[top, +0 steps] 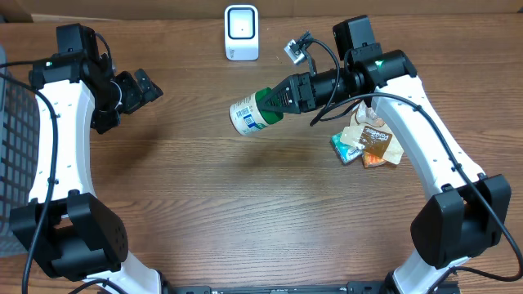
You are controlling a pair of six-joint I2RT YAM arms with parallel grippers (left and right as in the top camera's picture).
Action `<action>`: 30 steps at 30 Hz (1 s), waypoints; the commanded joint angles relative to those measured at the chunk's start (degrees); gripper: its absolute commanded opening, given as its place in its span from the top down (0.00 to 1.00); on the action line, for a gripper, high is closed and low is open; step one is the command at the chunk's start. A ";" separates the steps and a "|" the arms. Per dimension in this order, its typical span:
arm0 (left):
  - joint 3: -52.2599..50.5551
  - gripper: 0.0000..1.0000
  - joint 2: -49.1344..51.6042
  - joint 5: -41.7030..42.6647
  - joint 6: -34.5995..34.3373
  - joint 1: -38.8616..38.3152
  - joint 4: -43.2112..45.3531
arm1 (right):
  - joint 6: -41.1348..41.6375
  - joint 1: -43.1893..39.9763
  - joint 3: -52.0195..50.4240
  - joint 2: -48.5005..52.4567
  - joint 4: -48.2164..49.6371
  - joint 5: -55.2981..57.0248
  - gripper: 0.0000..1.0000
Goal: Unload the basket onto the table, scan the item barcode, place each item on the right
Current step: 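Lift the jar and tilt it sideways, label facing left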
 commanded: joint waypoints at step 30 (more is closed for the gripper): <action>0.59 0.00 -0.20 -0.33 0.39 -0.68 0.02 | 4.92 -0.07 1.84 -1.75 0.24 -3.08 0.59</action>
